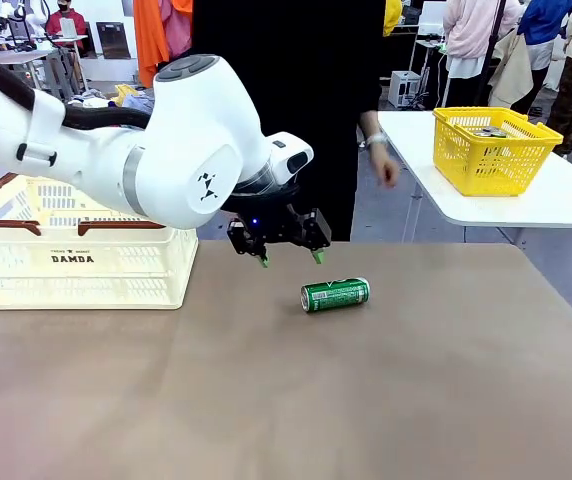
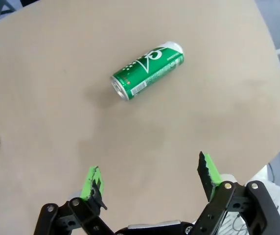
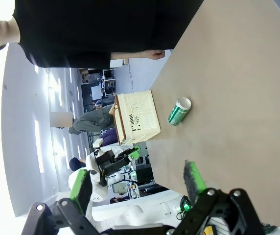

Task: Place the drinks into the Shopping basket.
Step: Pick up one drink and place it into the Shopping basket.

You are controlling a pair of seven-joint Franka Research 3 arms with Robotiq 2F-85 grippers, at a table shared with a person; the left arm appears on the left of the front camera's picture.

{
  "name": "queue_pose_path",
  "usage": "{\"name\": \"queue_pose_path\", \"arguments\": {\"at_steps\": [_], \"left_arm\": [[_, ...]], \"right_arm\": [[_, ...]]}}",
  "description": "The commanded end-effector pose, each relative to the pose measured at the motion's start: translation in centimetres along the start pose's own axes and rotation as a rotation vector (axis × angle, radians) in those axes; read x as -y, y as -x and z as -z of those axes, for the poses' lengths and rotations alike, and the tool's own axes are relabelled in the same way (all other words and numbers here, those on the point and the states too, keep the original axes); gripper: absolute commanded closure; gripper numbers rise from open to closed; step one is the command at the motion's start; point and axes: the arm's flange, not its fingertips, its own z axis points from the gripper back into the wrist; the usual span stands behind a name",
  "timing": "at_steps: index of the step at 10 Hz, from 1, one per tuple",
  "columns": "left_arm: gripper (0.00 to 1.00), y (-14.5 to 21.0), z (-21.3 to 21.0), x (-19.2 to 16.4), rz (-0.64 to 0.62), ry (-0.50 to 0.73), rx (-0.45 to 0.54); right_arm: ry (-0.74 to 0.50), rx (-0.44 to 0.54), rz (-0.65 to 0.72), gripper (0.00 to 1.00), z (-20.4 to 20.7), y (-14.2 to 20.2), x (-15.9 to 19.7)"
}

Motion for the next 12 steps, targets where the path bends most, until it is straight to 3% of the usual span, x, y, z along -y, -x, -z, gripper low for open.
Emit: {"name": "queue_pose_path", "arguments": {"at_steps": [1,2,3,4,6,7,10,12], "left_arm": [[0.0,0.6,-0.4,-0.7,0.015,0.009,0.022],[0.0,0.0,0.0,0.0,0.0,0.0,0.0],[0.0,-3.4,1.6,-0.3,0.207,0.047,0.041],[0.0,-6.1,3.2,-0.1,0.502,0.208,0.076],[0.0,-7.7,6.3,0.6,1.055,0.304,0.139],[0.0,-7.3,7.5,0.6,1.271,0.441,0.031],[0.0,-7.2,7.6,0.6,1.375,0.451,-0.117],[0.0,-8.1,6.6,-0.6,1.227,0.358,-0.203]], "right_arm": [[-0.003,0.003,-0.007,0.0,0.0,0.3,-0.1],[-0.003,0.003,-0.007,0.0,0.0,0.3,-0.1],[-0.003,0.003,-0.007,0.0,0.0,0.3,-0.1],[-0.003,0.003,-0.007,0.0,0.0,0.3,-0.1],[-0.003,0.003,-0.007,0.0,0.0,0.3,-0.1],[-0.003,0.003,-0.007,0.0,0.0,0.3,-0.1],[-0.003,0.003,-0.007,0.0,0.0,0.3,-0.1],[-0.003,0.003,-0.007,0.0,0.0,0.3,-0.1]]}}
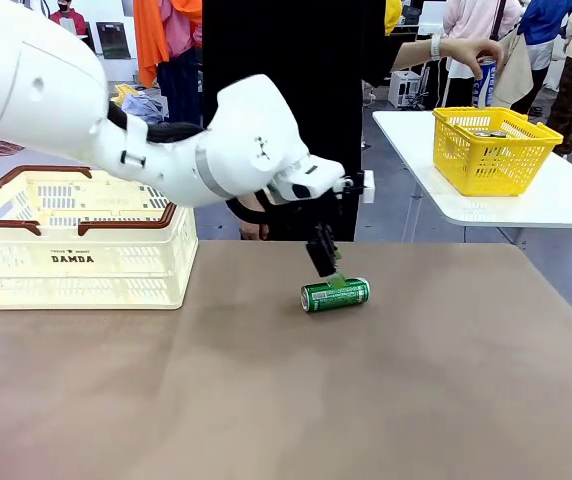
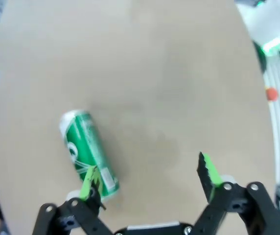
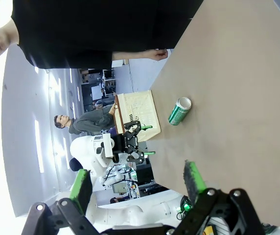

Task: Place the drinks into the Shopping basket.
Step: Pick up one drink and place it into the Shopping basket.

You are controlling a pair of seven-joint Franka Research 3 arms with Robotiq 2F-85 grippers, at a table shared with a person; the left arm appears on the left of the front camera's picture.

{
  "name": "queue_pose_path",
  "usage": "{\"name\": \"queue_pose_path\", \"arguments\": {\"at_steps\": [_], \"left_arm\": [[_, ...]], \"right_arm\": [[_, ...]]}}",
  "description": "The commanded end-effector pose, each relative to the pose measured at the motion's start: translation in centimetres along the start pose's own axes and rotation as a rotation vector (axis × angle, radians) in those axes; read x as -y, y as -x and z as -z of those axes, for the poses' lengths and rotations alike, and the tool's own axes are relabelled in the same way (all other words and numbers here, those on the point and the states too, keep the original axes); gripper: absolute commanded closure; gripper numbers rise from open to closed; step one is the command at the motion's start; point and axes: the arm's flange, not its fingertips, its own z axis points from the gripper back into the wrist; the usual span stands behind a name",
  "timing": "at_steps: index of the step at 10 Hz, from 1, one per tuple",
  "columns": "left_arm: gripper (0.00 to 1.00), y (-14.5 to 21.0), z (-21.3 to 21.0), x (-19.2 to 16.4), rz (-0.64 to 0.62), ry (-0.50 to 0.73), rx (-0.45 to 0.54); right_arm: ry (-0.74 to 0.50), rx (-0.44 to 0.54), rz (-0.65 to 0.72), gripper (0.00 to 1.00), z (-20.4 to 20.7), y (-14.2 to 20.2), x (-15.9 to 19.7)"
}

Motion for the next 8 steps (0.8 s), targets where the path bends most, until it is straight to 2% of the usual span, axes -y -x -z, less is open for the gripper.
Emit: {"name": "queue_pose_path", "arguments": {"at_steps": [1,2,3,4,5,6,7,8], "left_arm": [[0.0,-1.3,1.2,0.5,-0.012,-0.045,0.039],[0.0,-1.3,1.2,0.5,-0.012,-0.045,0.039],[0.0,0.3,-0.4,-0.2,-0.004,-0.003,-0.008],[0.0,1.7,-0.7,-3.4,-0.078,-0.011,-0.029],[0.0,3.5,-1.1,-5.2,-0.057,0.033,-0.042],[0.0,6.3,-5.2,-4.3,-0.042,0.105,0.027],[0.0,10.1,-11.9,-2.2,-0.062,0.088,0.055],[0.0,14.5,-19.5,1.3,-0.063,0.116,0.011]], "right_arm": [[-0.003,0.004,-0.008,0.0,0.0,0.3,-0.1],[-0.003,0.004,-0.008,0.0,0.0,0.3,-0.1],[-0.003,0.004,-0.008,0.0,0.0,0.3,-0.1],[-0.003,0.004,-0.008,0.0,0.0,0.3,-0.1],[-0.003,0.004,-0.008,0.0,0.0,0.3,-0.1],[-0.003,0.004,-0.008,0.0,0.0,0.3,-0.1],[-0.003,0.004,-0.008,0.0,0.0,0.3,-0.1],[-0.003,0.004,-0.008,0.0,0.0,0.3,-0.1]]}}
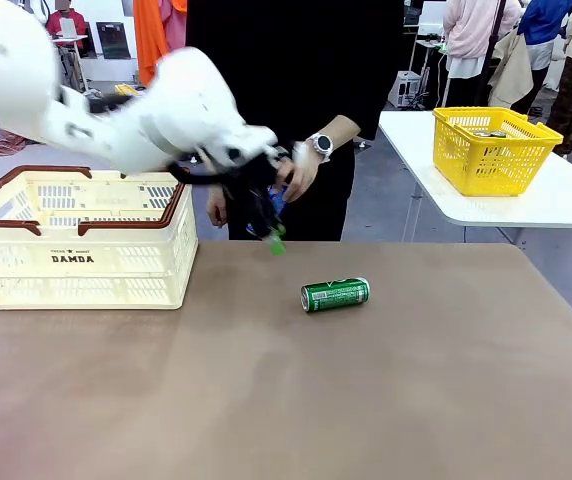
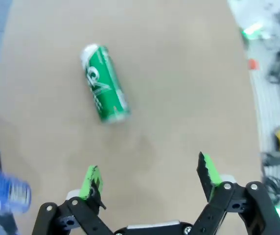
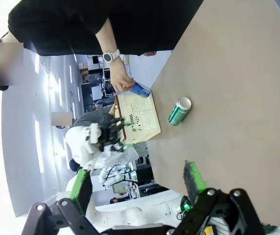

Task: Place the drinks into the Shopping basket.
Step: Pick up one drink and place it into the Shopping basket.

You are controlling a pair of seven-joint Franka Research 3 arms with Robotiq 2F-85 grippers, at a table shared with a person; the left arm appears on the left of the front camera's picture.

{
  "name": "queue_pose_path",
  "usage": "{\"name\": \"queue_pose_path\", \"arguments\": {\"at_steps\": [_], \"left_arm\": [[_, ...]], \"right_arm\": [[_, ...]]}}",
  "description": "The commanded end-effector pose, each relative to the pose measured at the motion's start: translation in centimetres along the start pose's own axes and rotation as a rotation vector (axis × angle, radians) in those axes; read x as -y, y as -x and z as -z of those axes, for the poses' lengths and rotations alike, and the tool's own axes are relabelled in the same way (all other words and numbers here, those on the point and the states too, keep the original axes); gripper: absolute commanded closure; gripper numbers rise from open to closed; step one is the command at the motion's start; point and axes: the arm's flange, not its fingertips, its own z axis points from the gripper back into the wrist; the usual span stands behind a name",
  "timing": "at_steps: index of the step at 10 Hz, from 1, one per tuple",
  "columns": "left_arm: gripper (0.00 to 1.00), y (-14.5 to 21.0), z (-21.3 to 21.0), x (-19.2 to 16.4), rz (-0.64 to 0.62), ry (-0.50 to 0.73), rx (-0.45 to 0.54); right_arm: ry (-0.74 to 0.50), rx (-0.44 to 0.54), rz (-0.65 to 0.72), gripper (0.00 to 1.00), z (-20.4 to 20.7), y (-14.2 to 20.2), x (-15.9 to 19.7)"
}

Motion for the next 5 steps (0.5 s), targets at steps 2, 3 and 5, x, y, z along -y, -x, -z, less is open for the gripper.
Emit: {"name": "queue_pose_path", "arguments": {"at_steps": [2,3,5], "left_arm": [[0.0,11.9,-17.7,12.0,-0.14,-0.084,-0.02],[0.0,14.9,-20.7,14.2,-0.241,-0.176,0.026],[0.0,20.7,-24.2,18.2,-0.348,-0.319,0.17]], "right_arm": [[-0.003,0.004,-0.009,0.0,0.0,0.3,-0.2],[-0.003,0.004,-0.009,0.0,0.0,0.3,-0.2],[-0.003,0.004,-0.009,0.0,0.0,0.3,-0.2]]}}
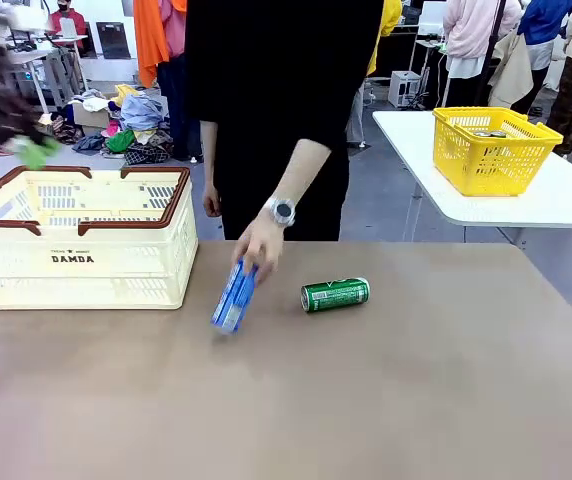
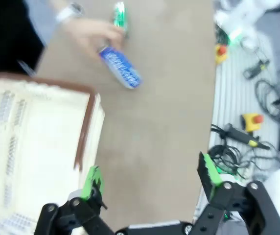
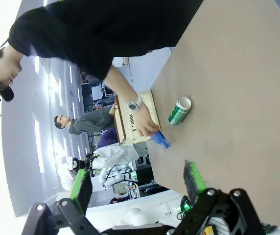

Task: Place the drinks into the Shopping basket.
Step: Pick up one drink and place it into the Shopping basket.

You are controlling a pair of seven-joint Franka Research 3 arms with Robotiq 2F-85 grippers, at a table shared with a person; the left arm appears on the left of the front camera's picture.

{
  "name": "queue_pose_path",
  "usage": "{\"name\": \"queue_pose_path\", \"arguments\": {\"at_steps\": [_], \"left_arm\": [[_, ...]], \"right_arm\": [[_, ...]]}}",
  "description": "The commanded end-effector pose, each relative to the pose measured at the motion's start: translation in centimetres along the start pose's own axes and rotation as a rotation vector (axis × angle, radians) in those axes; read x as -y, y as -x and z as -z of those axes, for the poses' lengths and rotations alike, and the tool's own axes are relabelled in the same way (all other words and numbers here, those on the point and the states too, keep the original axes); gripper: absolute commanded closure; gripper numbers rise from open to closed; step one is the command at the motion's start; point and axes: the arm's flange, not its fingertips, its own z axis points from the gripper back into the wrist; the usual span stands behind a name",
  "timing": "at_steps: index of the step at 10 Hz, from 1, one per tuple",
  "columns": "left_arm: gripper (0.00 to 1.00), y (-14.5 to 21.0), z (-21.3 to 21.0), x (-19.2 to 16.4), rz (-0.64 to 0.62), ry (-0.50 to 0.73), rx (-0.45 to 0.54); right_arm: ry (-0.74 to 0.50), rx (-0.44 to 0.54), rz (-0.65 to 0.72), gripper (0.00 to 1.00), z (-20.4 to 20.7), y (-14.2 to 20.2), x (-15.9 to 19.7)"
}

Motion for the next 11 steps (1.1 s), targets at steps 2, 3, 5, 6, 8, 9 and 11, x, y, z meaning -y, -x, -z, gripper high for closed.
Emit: {"name": "queue_pose_path", "arguments": {"at_steps": [2,3,5,6,8,9,11], "left_arm": [[0.0,7.2,-1.4,2.3,-0.087,-0.19,0.221],[0.0,9.1,-1.8,3.2,-0.098,-0.216,0.268],[0.0,11.1,-1.3,3.9,-0.113,-0.22,0.284],[0.0,11.2,-1.2,4.1,-0.097,-0.224,0.274],[0.0,11.3,-1.3,4.2,-0.106,-0.228,0.25],[0.0,11.0,-0.9,3.7,-0.124,-0.225,0.225],[0.0,9.7,-0.3,2.9,-0.116,-0.206,0.176]], "right_arm": [[-0.002,0.003,-0.009,0.0,0.0,0.2,-0.2],[-0.002,0.003,-0.009,0.0,0.0,0.2,-0.2],[-0.002,0.003,-0.009,0.0,0.0,0.2,-0.2],[-0.002,0.003,-0.009,0.0,0.0,0.2,-0.2],[-0.002,0.003,-0.009,0.0,0.0,0.2,-0.2],[-0.002,0.003,-0.009,0.0,0.0,0.2,-0.2],[-0.002,0.003,-0.009,0.0,0.0,0.2,-0.2]]}}
